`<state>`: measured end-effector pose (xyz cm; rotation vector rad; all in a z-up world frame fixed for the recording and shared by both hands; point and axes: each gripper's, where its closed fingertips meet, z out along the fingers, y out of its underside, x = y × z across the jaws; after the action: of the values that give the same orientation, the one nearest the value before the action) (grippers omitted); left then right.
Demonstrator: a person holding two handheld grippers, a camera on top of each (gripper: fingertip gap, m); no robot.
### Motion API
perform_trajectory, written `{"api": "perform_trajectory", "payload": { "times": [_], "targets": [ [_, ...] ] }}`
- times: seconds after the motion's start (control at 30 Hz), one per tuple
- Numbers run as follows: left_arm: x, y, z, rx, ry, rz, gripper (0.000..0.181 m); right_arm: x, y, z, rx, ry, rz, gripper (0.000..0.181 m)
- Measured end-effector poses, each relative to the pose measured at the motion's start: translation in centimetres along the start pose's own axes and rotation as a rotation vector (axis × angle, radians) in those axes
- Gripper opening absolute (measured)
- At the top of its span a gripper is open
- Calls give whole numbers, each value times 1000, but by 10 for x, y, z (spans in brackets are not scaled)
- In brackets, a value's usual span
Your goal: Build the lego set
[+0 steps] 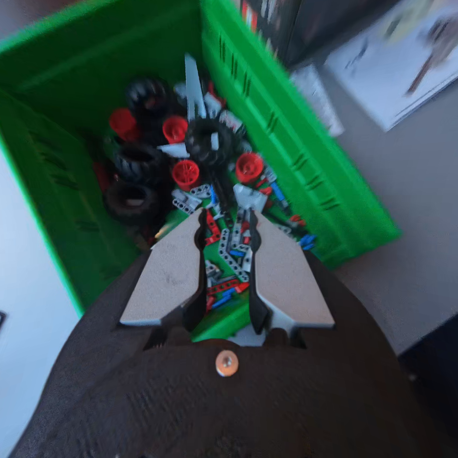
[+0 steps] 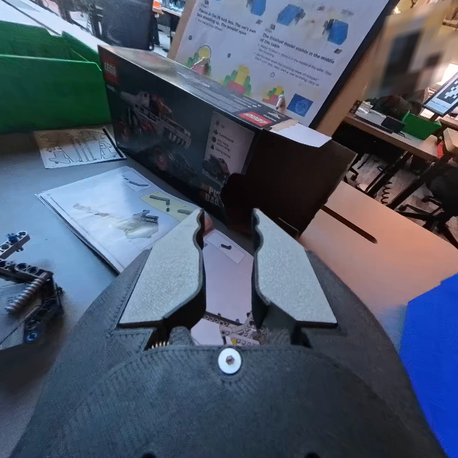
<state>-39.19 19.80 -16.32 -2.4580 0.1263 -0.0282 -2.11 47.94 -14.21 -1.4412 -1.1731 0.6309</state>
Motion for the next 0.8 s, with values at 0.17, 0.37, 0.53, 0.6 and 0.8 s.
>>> {"api": "perform_trajectory", "payload": {
  "times": [0.17, 0.37, 0.53, 0.6, 0.8],
  "targets": [
    [-42, 24, 41, -228, -41, 45, 26, 4, 2, 8, -18, 32, -4, 34],
    [-59, 55, 48, -479, -95, 128, 23, 0, -1, 9, -20, 26, -42, 33],
    [-58, 56, 55, -503, -67, 132, 7, -6, -8, 2, 11, -13, -47, 32],
    [-60, 54, 57, -501, -53, 111, 7, -8, -13, -3, 32, -28, -48, 30],
    [-61, 32, 30, -433, -77, 86, 6, -16, -21, -14, 67, -90, -35, 30]
  ]
}}
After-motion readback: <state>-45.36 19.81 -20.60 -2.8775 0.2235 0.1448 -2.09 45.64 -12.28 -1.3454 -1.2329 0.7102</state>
